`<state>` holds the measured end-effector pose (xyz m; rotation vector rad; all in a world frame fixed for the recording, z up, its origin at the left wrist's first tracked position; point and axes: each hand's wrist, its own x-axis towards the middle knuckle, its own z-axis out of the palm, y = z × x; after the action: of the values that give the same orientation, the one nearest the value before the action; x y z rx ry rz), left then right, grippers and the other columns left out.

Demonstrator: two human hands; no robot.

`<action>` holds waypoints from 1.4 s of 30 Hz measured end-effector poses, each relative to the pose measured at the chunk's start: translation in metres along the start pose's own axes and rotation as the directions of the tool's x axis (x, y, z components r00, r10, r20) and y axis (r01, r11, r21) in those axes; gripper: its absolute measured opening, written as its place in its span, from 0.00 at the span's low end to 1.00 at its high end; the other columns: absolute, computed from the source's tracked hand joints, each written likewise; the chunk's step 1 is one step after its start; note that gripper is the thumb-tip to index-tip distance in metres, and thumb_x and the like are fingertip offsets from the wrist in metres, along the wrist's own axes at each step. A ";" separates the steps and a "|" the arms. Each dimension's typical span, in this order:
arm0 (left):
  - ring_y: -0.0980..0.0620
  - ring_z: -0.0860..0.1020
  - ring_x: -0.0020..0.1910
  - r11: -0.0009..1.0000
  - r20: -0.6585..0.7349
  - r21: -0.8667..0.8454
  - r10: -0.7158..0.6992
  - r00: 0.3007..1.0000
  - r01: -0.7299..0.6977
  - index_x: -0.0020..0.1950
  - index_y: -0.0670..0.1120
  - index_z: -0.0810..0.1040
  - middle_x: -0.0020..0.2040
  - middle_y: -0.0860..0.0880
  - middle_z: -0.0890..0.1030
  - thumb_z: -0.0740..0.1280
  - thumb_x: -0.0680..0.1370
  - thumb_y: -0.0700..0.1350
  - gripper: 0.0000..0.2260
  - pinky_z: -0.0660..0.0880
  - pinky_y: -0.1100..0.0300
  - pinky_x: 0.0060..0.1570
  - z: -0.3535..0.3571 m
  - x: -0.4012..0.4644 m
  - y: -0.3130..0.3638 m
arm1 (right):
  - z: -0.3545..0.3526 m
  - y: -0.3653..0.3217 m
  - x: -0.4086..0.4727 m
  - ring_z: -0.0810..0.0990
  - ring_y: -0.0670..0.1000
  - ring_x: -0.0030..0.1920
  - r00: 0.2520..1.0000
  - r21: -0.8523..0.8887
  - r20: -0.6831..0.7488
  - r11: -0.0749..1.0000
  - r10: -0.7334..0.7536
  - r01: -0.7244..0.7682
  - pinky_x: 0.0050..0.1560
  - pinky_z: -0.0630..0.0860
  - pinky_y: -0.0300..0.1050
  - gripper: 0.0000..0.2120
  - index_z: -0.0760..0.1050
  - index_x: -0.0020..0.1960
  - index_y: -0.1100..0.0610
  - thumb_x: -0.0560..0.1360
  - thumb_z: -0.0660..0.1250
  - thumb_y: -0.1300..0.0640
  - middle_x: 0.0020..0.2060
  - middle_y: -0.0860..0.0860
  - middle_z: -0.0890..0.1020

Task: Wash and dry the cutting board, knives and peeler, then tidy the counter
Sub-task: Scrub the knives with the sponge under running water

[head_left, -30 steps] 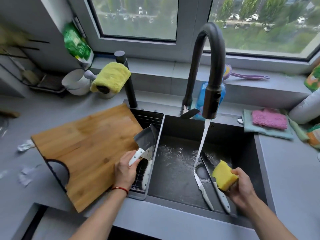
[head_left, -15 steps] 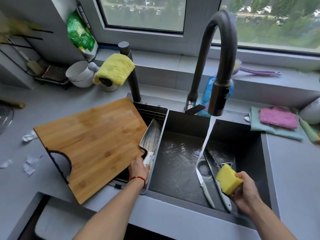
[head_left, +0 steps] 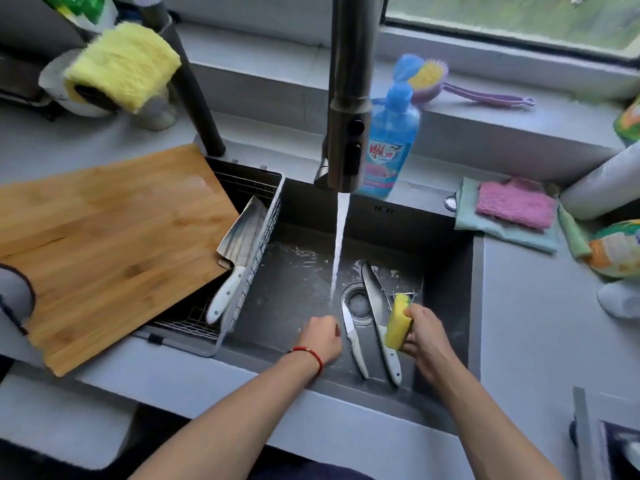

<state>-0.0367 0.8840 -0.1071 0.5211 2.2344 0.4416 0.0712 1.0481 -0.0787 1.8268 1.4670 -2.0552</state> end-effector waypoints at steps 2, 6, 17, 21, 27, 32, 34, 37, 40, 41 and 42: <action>0.40 0.80 0.59 0.998 0.107 -0.039 -0.044 0.993 0.049 0.53 0.44 0.85 0.55 0.40 0.85 0.64 0.77 0.40 0.11 0.76 0.53 0.61 0.030 0.013 0.015 | -0.008 0.003 0.007 0.68 0.43 0.23 0.999 -0.078 -0.013 0.996 -0.049 0.048 0.23 0.71 0.37 0.07 0.74 0.56 0.52 0.80 0.61 0.57 0.35 0.50 0.69; 0.39 0.79 0.63 0.979 0.215 -0.068 -0.174 0.961 0.192 0.63 0.39 0.81 0.63 0.37 0.81 0.68 0.79 0.45 0.15 0.76 0.51 0.62 0.090 0.042 0.047 | -0.025 0.006 0.027 0.79 0.49 0.41 0.992 -0.200 -0.048 0.974 -0.119 0.108 0.33 0.78 0.44 0.15 0.74 0.65 0.49 0.79 0.63 0.51 0.48 0.50 0.80; 0.43 0.77 0.67 0.894 0.160 -0.102 -0.417 0.894 0.436 0.66 0.42 0.78 0.67 0.41 0.79 0.63 0.82 0.46 0.15 0.73 0.54 0.63 0.145 0.094 0.080 | -0.042 0.005 0.048 0.81 0.50 0.58 0.984 -0.290 0.005 0.942 -0.178 0.171 0.62 0.79 0.61 0.35 0.74 0.68 0.43 0.62 0.60 0.36 0.57 0.43 0.81; 0.41 0.78 0.65 0.847 0.144 -0.239 -0.453 0.880 0.475 0.63 0.44 0.80 0.64 0.42 0.81 0.69 0.76 0.61 0.24 0.75 0.54 0.59 0.111 0.075 0.080 | -0.042 -0.007 0.044 0.81 0.51 0.58 0.980 -0.232 0.009 0.952 -0.201 0.198 0.60 0.80 0.63 0.31 0.74 0.69 0.45 0.67 0.61 0.41 0.60 0.47 0.81; 0.44 0.82 0.26 0.610 0.297 -0.647 -0.351 0.888 0.457 0.54 0.39 0.72 0.42 0.39 0.80 0.68 0.77 0.42 0.10 0.78 0.57 0.22 0.035 0.032 0.056 | -0.025 -0.025 0.036 0.81 0.50 0.56 0.963 -0.306 0.070 0.913 -0.262 0.271 0.59 0.79 0.56 0.26 0.73 0.69 0.44 0.71 0.63 0.43 0.58 0.45 0.81; 0.54 0.68 0.16 0.780 0.189 -0.517 -0.299 0.935 0.353 0.50 0.44 0.67 0.33 0.45 0.76 0.63 0.79 0.40 0.05 0.61 0.68 0.18 -0.030 -0.007 0.008 | 0.005 -0.021 0.014 0.77 0.53 0.61 0.907 -0.631 0.259 0.653 -0.331 0.419 0.58 0.73 0.46 0.26 0.68 0.74 0.47 0.77 0.66 0.51 0.64 0.49 0.78; 0.53 0.67 0.18 0.831 0.141 -0.472 -0.260 0.955 0.296 0.49 0.45 0.70 0.32 0.46 0.76 0.65 0.78 0.43 0.05 0.59 0.67 0.20 -0.052 -0.019 -0.009 | 0.028 -0.015 0.004 0.75 0.52 0.67 0.856 -0.662 0.350 0.546 -0.380 0.513 0.66 0.71 0.46 0.27 0.69 0.75 0.48 0.77 0.66 0.53 0.68 0.50 0.77; 0.53 0.67 0.18 0.860 0.131 -0.456 -0.190 0.973 0.230 0.46 0.45 0.74 0.29 0.49 0.76 0.66 0.78 0.49 0.07 0.60 0.66 0.21 -0.080 -0.029 -0.023 | 0.065 -0.013 -0.002 0.68 0.53 0.76 0.742 -0.652 0.546 0.359 -0.389 0.668 0.72 0.68 0.48 0.25 0.72 0.74 0.45 0.78 0.65 0.55 0.72 0.50 0.76; 0.53 0.67 0.20 0.876 0.116 -0.452 -0.127 0.985 0.166 0.45 0.46 0.76 0.28 0.50 0.75 0.67 0.78 0.52 0.10 0.62 0.64 0.21 -0.102 -0.035 -0.029 | 0.080 -0.035 0.012 0.74 0.62 0.70 0.749 -0.713 0.503 0.283 -0.430 0.641 0.66 0.73 0.55 0.23 0.76 0.70 0.44 0.78 0.64 0.59 0.72 0.57 0.75; 0.54 0.67 0.20 0.878 0.113 -0.453 -0.113 0.987 0.152 0.45 0.46 0.77 0.28 0.51 0.75 0.67 0.78 0.52 0.10 0.62 0.64 0.21 -0.107 -0.037 -0.029 | 0.080 -0.043 0.019 0.75 0.64 0.69 0.787 -0.757 0.428 0.300 -0.444 0.581 0.66 0.73 0.55 0.22 0.77 0.71 0.45 0.79 0.64 0.60 0.74 0.58 0.73; 0.55 0.67 0.20 0.882 0.116 -0.450 -0.097 0.989 0.139 0.44 0.46 0.76 0.28 0.51 0.75 0.66 0.79 0.52 0.10 0.61 0.65 0.20 -0.110 -0.038 -0.029 | 0.081 -0.047 0.022 0.76 0.66 0.67 0.805 -0.783 0.383 0.303 -0.453 0.543 0.67 0.73 0.54 0.22 0.77 0.70 0.46 0.79 0.64 0.60 0.75 0.58 0.71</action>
<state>-0.1038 0.8246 -0.0278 0.1493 1.9696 0.8356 -0.0245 1.0348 -0.0780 0.8500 2.6020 -0.9483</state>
